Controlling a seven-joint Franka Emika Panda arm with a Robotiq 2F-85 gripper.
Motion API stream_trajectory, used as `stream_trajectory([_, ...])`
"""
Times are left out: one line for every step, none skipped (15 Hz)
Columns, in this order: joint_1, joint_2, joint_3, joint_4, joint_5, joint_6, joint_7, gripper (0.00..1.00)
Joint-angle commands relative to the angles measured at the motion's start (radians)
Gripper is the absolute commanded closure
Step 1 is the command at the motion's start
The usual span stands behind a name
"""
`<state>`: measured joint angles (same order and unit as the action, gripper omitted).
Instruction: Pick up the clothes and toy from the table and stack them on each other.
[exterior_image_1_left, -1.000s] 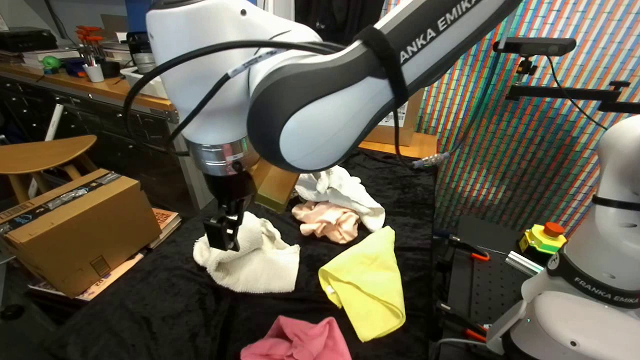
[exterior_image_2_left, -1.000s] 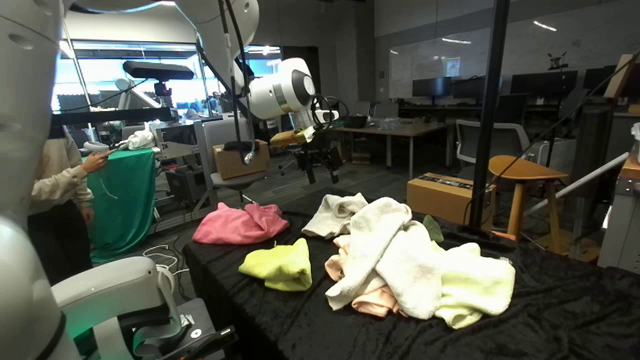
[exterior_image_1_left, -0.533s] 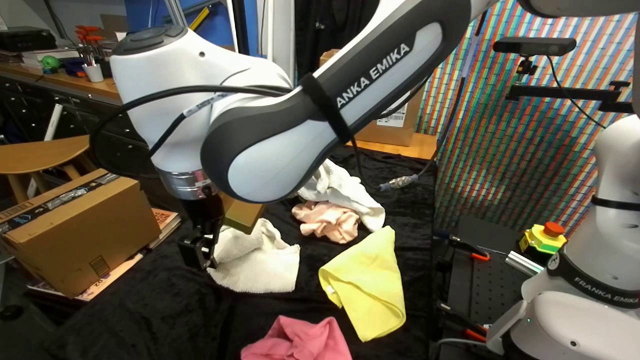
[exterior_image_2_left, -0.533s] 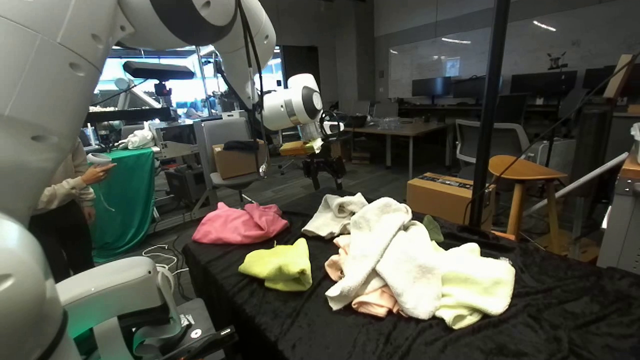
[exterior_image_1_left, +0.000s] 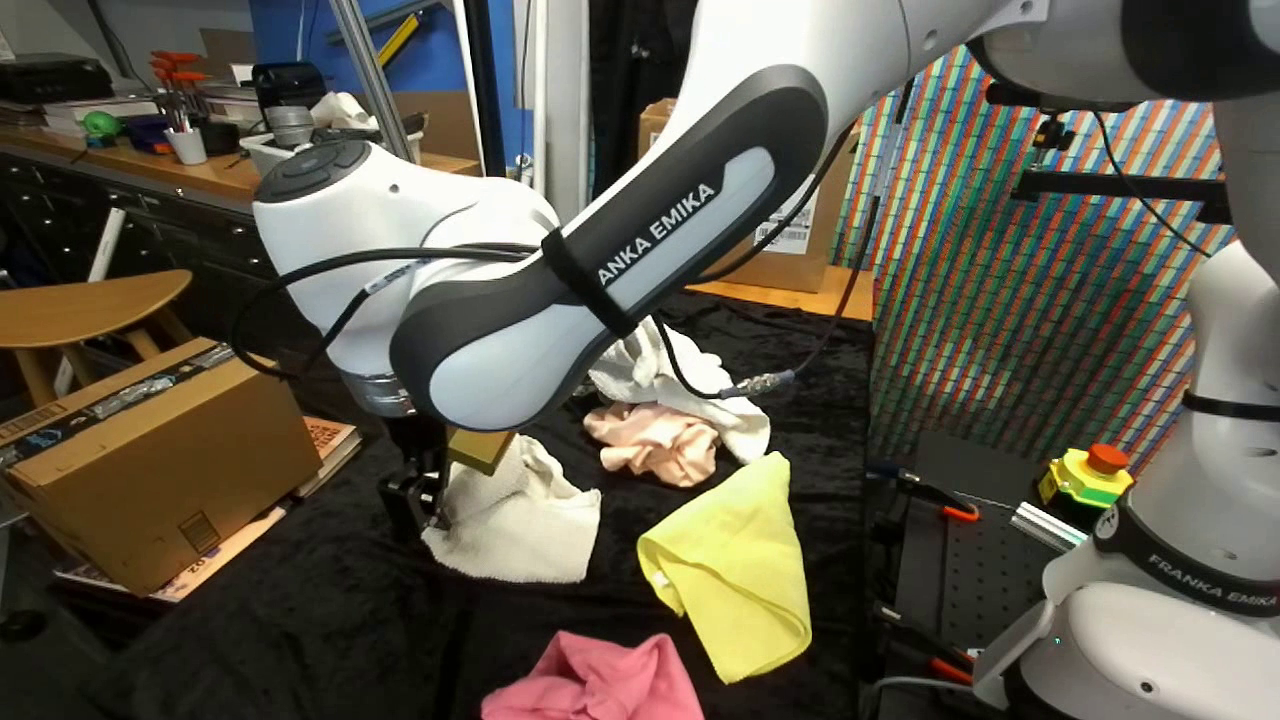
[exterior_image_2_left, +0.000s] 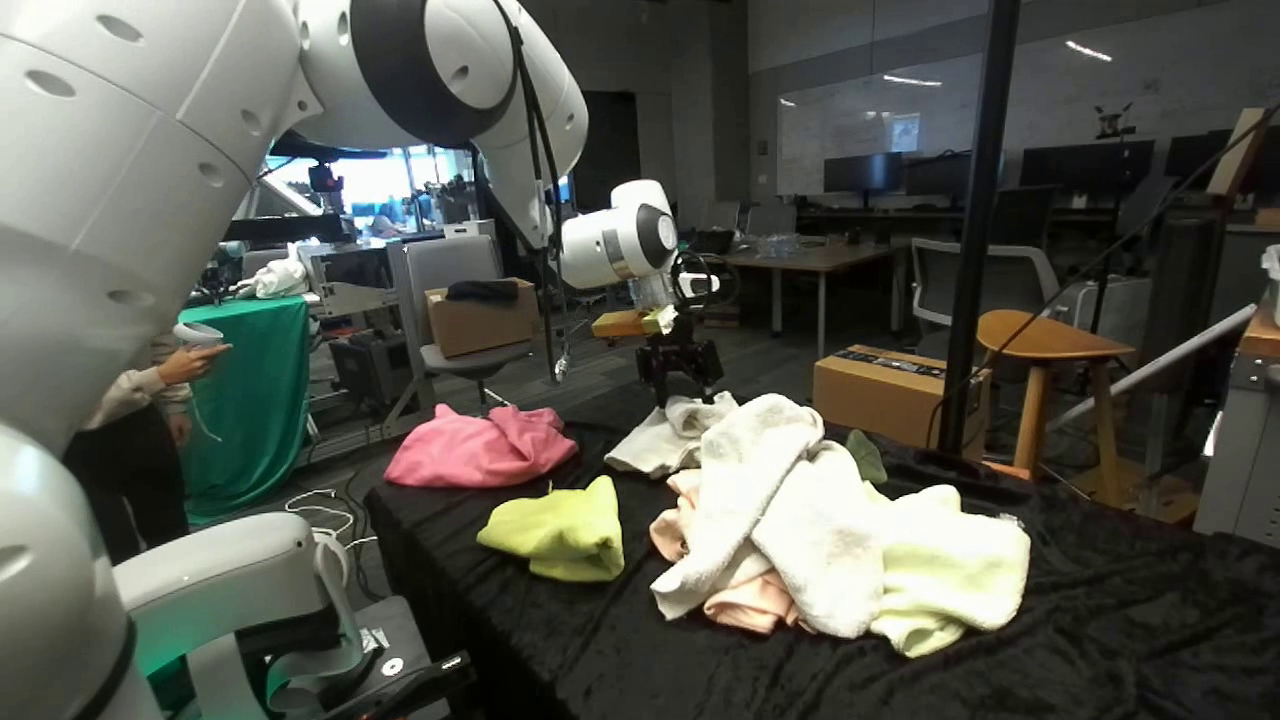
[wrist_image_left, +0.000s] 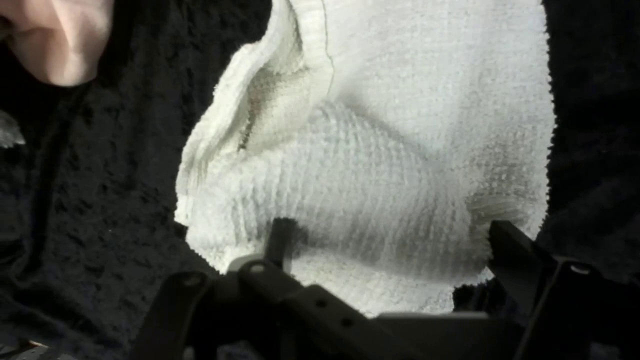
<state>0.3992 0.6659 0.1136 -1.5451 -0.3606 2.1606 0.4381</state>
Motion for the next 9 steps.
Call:
stream_trajectory([0.022, 0.051, -0.038, 0.083, 0.017, -0.053, -0.020, 0.00])
stream_trajectory([0.023, 0.060, -0.045, 0.088, 0.013, -0.058, -0.016, 0.00])
stream_trajectory([0.022, 0.065, -0.049, 0.093, 0.014, -0.062, -0.016, 0.00])
stream_trajectory([0.024, 0.073, -0.057, 0.100, 0.010, -0.067, -0.009, 0.00])
stream_trajectory([0.022, 0.080, -0.060, 0.106, 0.012, -0.073, -0.008, 0.00])
stream_trajectory([0.021, 0.085, -0.064, 0.110, 0.014, -0.075, -0.007, 0.00])
stream_trajectory([0.019, 0.087, -0.067, 0.110, 0.016, -0.076, -0.006, 0.00])
stream_trajectory([0.015, 0.089, -0.067, 0.112, 0.023, -0.081, -0.007, 0.00])
stream_trajectory([0.012, 0.088, -0.068, 0.110, 0.027, -0.083, -0.007, 0.25])
